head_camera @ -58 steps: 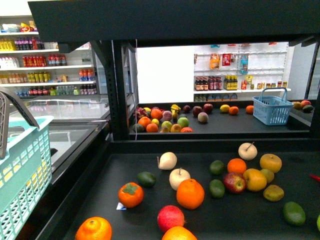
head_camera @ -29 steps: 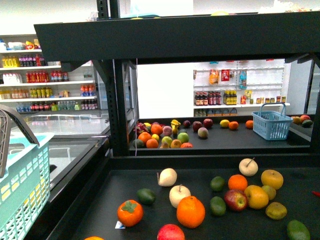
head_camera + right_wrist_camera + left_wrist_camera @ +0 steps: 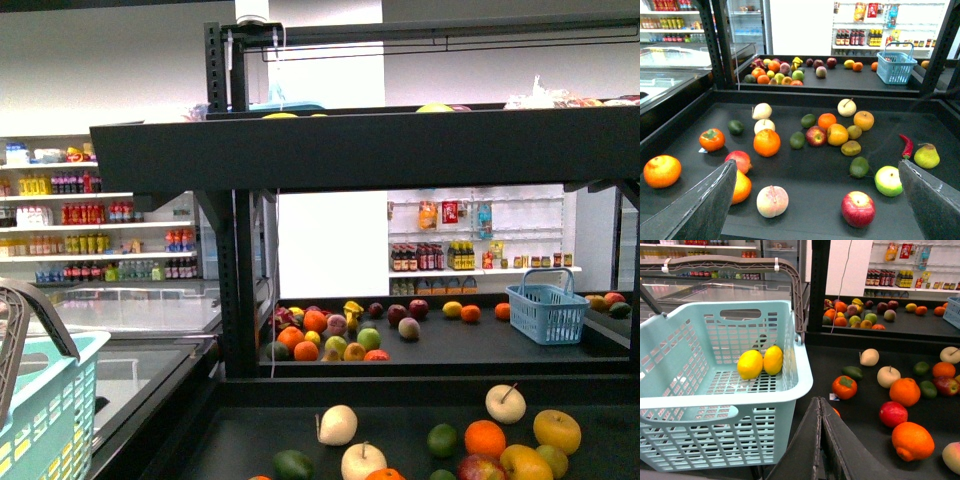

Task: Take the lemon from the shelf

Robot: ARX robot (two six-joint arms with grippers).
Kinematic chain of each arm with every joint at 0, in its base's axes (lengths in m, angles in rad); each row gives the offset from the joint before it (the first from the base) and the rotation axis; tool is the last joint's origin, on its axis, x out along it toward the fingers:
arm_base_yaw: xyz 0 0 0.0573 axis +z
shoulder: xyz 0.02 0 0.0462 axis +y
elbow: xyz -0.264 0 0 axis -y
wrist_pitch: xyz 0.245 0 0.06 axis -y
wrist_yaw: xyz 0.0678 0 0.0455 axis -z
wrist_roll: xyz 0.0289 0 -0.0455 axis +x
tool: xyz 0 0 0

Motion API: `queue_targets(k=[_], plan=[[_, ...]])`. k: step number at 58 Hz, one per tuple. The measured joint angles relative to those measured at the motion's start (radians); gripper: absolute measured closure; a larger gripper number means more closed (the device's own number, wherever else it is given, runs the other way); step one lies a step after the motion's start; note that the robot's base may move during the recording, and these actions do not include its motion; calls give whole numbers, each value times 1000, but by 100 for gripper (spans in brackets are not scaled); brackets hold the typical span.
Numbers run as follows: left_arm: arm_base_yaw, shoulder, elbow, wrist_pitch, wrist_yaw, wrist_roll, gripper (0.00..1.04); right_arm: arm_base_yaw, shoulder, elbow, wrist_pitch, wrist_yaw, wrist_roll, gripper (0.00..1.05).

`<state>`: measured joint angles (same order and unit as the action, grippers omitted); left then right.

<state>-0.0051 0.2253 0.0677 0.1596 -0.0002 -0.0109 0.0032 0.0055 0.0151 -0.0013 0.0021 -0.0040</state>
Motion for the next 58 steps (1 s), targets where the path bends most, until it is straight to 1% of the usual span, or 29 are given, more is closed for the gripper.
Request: queue_targets(k=[7,10,13,19,30,32,33,34,44,45,53,54,58], plan=[[0,-32,-14,-17,0,0,102,0,0,0,0,0,0,7],[1,-95,-15,-101,1,0,102,0,0,0,0,0,0,7],[1,-153,-24,-152,0,0,102,0,0,0,0,0,0,7],[1,-212,-45,-158,0,0,102,0,-1,0,0,-2,0,7],[1,-219,-55,-161,0,0,102,0,-1,0,0,0,0,7],[1,-219,-55,-161,0,0,101,0,-1,0,0,0,0,7],[1,-219,-55,-161,0,0,96,0,-1,0,0,0,0,7],[1,-219,-55,-161,0,0,94,0,-1,0,0,0,0,7],[1,-219,-55,-161,0,0,60,0,-1,0,0,-1,0,7],[1,-219,-55,-161,0,0,58,0,-1,0,0,0,0,7],[1,-219,-55,-161,0,0,32,0,-1,0,0,0,0,7],[1,-219,-55,-161,0,0,30,0,-1,0,0,-1,0,7],[1,-219,-55,-161,0,0,16,0,-1,0,0,-1,0,7]])
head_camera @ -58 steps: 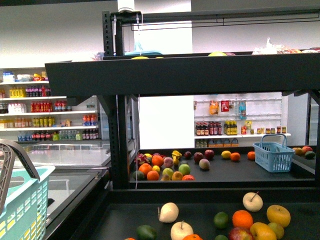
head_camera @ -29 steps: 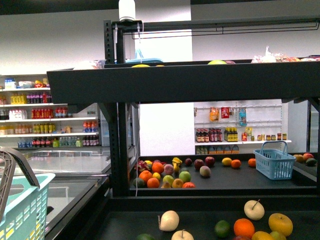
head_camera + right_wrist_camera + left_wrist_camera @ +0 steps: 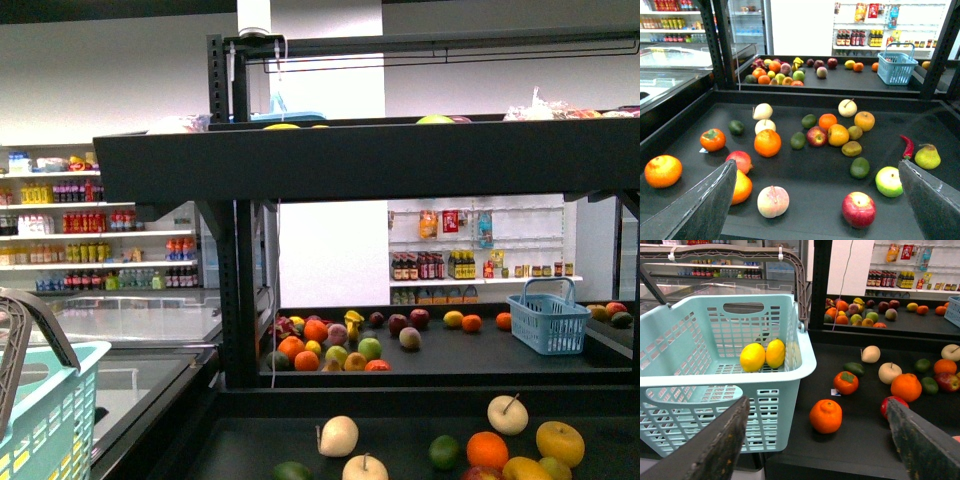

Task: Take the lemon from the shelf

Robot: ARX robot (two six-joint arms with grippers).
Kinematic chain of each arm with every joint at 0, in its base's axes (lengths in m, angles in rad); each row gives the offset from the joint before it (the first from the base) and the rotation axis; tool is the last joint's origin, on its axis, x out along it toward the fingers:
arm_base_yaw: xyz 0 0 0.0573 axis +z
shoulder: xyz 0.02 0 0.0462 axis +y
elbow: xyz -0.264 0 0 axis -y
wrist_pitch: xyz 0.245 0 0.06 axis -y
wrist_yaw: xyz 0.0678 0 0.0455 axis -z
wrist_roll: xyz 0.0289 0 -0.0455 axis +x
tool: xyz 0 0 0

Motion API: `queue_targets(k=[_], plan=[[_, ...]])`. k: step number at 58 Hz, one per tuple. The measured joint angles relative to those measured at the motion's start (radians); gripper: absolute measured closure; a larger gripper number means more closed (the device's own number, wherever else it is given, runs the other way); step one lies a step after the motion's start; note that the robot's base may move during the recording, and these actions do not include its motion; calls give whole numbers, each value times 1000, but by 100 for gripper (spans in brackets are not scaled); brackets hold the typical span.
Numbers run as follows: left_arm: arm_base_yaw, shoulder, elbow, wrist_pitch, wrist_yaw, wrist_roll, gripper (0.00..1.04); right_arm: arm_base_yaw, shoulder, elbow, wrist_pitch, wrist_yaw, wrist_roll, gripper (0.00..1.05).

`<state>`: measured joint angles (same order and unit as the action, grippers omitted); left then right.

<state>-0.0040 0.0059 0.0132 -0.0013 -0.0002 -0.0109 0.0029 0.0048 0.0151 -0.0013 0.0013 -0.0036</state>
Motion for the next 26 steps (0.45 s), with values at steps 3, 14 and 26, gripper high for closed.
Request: queue_targets(k=[3,14,26], plan=[[0,0,0,0,0,0,8,0,0,0,0,0,0,7],[0,0,0,0,0,2,8,0,0,0,0,0,0,7],[0,0,0,0,0,2,8,0,0,0,0,0,0,7]])
